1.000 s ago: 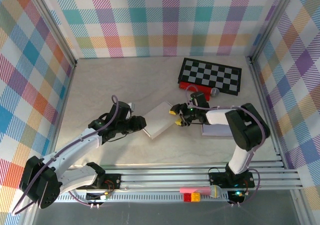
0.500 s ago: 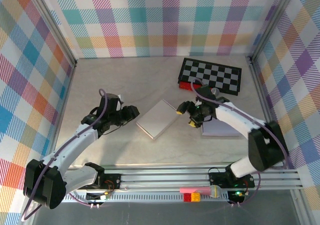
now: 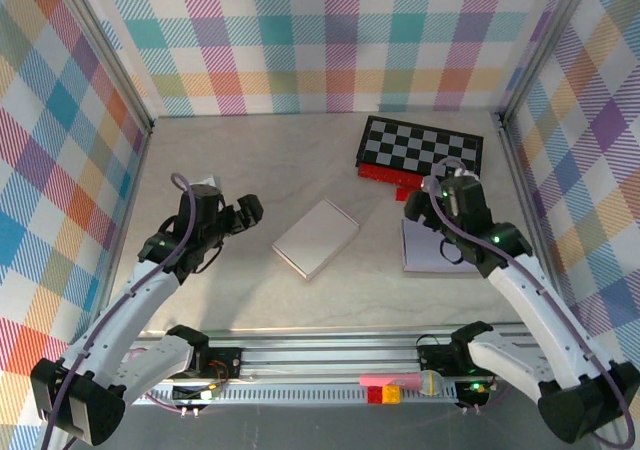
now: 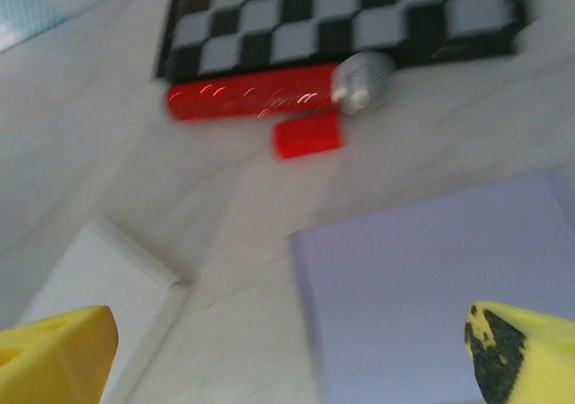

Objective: Fold the paper box

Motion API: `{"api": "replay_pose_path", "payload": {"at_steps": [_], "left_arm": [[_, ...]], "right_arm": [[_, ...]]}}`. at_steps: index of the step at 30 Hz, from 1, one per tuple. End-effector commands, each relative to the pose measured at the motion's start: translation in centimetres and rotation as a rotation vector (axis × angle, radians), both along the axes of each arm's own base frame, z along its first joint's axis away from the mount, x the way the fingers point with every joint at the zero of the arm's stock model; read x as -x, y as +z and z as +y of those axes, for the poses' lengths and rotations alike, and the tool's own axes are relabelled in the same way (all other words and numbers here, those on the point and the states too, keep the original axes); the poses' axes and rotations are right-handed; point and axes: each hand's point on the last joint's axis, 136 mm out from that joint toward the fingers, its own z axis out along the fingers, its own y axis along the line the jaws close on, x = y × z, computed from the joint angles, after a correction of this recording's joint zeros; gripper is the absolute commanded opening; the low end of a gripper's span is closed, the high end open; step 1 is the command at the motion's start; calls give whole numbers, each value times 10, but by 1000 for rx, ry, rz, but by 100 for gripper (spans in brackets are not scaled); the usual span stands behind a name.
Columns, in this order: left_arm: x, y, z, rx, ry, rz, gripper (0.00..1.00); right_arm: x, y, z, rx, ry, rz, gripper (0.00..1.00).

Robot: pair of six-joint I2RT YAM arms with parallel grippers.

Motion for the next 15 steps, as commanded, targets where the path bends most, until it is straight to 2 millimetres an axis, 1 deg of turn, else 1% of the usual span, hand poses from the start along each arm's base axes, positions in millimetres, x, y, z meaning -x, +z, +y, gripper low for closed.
{"api": "replay_pose_path", "payload": {"at_steps": [1, 2, 4, 5, 7, 8, 10, 12, 14, 15], "left_arm": [[3, 0, 60, -264, 205, -37, 100], [-1, -1, 60, -292, 180, -63, 100], [-5, -10, 64, -382, 133, -95, 100], [-6, -17, 70, -447, 141, -102, 100], [-9, -29, 87, -515, 202, -112, 100], [-12, -38, 90, -521, 193, -110, 100], [-19, -55, 88, -519, 137, -121, 100], [-25, -75, 93, -528, 121, -90, 100], [-31, -97, 97, -507, 100, -33, 100], [-34, -106, 99, -490, 99, -16, 100]], "right_arm": [[-4, -5, -40, 183, -95, -159, 99], [-5, -7, -47, 197, -123, -204, 99], [-9, -24, -54, 258, -133, -248, 99], [-12, -32, -56, 290, -131, -264, 99], [-16, -53, -58, 338, -116, -247, 99], [-19, -65, -59, 347, -108, -217, 99], [-24, -87, -58, 345, -73, -158, 99], [-33, -103, -52, 315, -30, -140, 99], [-40, -118, -51, 288, -14, -128, 99], [-46, -121, -52, 272, -7, -120, 99]]}}
